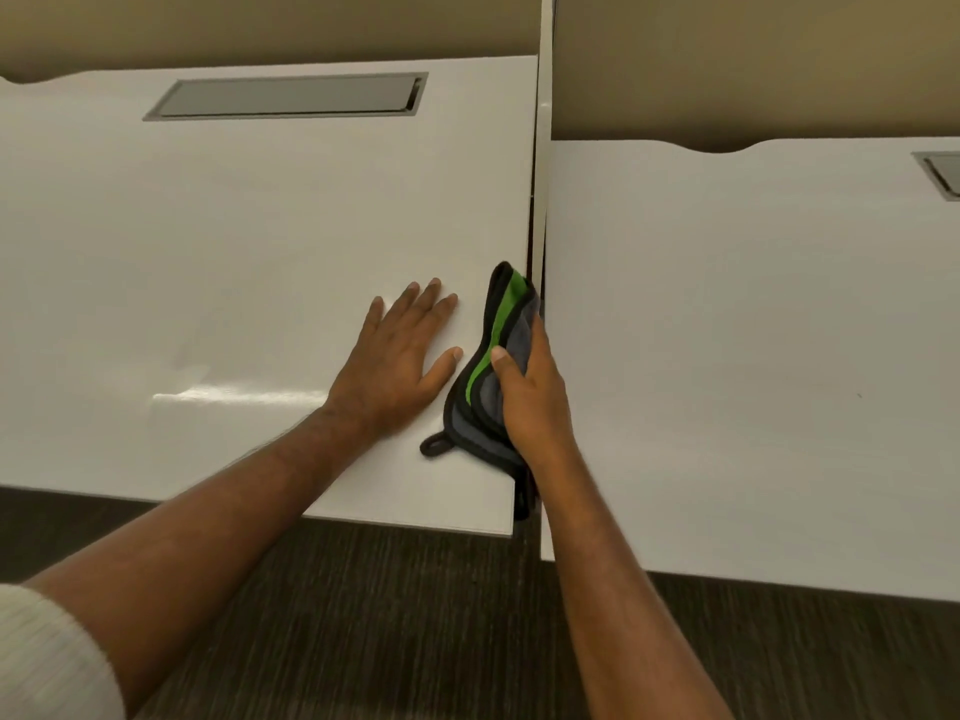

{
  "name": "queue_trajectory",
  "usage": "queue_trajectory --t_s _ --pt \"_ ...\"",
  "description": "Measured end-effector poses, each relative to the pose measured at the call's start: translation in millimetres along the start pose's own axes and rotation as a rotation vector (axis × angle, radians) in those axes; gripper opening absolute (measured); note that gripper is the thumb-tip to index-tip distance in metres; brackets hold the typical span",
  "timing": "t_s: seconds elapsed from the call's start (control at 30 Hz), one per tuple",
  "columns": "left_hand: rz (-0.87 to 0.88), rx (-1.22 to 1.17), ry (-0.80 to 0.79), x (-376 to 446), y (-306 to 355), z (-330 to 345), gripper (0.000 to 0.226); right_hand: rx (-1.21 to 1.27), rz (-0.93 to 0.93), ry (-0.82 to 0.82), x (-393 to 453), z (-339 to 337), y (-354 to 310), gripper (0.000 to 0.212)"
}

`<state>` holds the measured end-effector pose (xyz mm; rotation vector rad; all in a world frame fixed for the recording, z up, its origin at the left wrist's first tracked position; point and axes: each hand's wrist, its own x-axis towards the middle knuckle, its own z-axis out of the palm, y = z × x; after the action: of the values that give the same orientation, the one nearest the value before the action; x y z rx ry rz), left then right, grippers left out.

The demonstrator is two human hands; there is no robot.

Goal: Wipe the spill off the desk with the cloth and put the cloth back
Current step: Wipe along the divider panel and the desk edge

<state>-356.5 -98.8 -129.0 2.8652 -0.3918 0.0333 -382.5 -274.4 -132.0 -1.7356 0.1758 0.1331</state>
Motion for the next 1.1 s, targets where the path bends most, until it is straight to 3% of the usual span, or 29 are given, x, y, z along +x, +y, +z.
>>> queue_trajectory --t_s 0.57,0.97,1.1 --pt "0.010 -0.018 -0.046 0 -1 -6 0.070 -0.081 0.031 0.005 -16 1 -9 0.060" --pt "0.019 -0.016 -0.042 0 -3 -3 0.068 0.112 0.153 -0.090 -105 -5 23 0.060" --pt "0.012 -0.010 -0.068 -1 0 -9 0.070 0.287 0.249 -0.057 -120 -14 29 0.044"
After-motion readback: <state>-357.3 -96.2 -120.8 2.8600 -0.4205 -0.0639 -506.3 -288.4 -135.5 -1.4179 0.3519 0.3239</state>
